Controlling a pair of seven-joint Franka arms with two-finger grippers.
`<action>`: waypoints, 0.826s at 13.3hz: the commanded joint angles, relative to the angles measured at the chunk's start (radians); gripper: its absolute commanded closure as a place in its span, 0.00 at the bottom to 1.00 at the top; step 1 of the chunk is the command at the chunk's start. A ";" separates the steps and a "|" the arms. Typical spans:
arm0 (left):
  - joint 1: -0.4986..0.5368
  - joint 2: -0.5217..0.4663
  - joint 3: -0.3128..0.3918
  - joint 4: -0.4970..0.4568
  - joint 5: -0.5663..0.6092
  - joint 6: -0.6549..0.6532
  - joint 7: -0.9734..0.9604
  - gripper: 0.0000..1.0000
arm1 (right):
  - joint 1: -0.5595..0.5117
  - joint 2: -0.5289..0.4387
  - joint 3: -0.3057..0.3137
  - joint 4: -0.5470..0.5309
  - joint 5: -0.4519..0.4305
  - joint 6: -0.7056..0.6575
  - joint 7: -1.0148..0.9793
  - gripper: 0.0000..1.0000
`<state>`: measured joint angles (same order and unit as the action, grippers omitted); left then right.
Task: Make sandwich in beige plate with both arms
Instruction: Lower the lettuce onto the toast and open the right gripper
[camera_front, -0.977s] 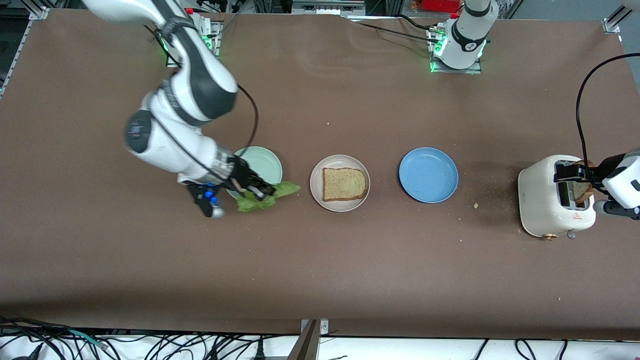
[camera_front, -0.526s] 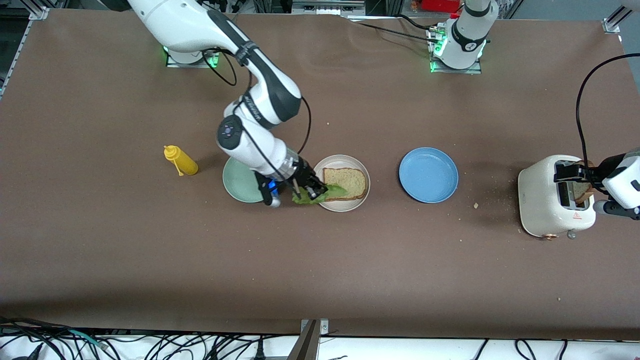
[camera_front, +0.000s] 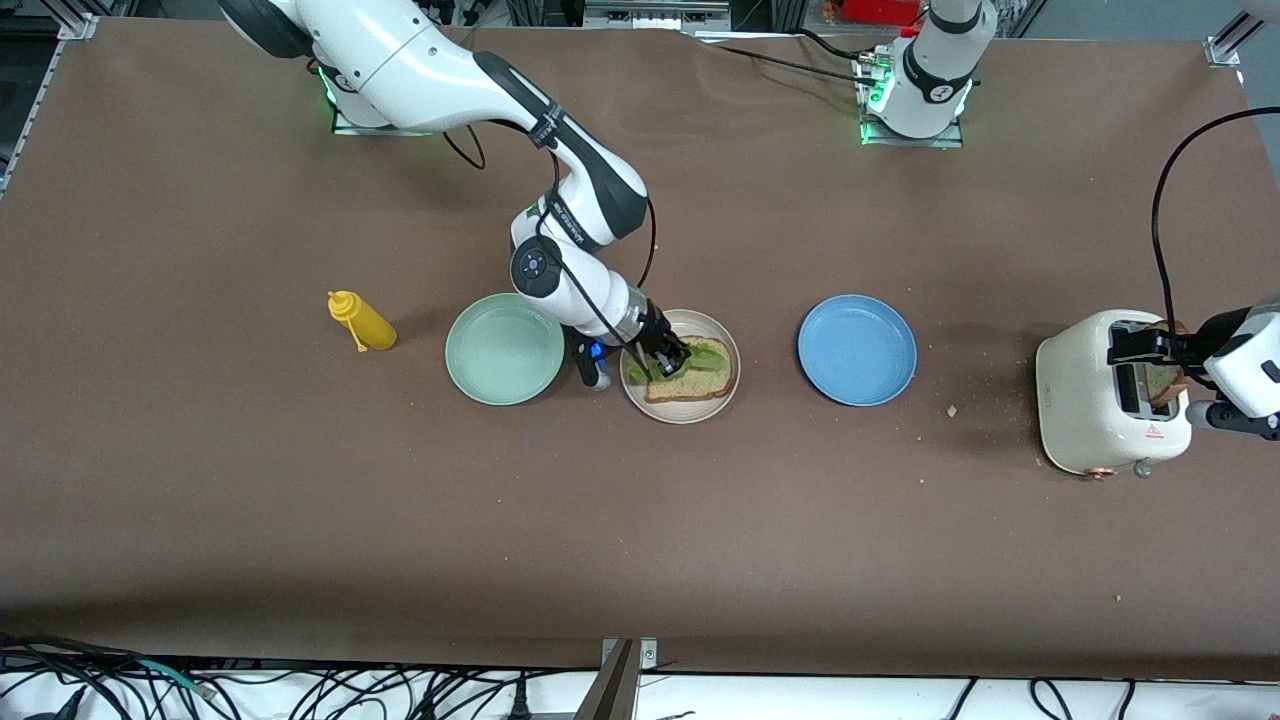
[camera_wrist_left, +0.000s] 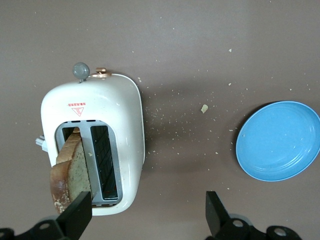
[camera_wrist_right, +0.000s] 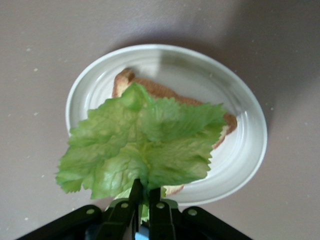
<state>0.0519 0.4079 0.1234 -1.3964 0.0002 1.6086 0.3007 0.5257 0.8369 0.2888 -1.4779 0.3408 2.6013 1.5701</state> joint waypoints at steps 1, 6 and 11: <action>0.003 0.002 -0.002 0.003 0.020 -0.001 0.018 0.00 | -0.006 0.019 0.018 -0.009 -0.048 0.031 0.027 1.00; 0.003 0.002 -0.002 0.002 0.018 -0.001 0.018 0.00 | -0.009 0.022 0.039 -0.007 -0.043 0.045 0.037 0.99; 0.003 0.003 -0.002 0.004 0.021 -0.001 0.018 0.00 | -0.012 0.022 0.039 -0.007 -0.072 0.043 0.033 0.09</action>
<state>0.0519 0.4132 0.1235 -1.3964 0.0002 1.6086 0.3007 0.5244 0.8601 0.3125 -1.4788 0.3029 2.6282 1.5812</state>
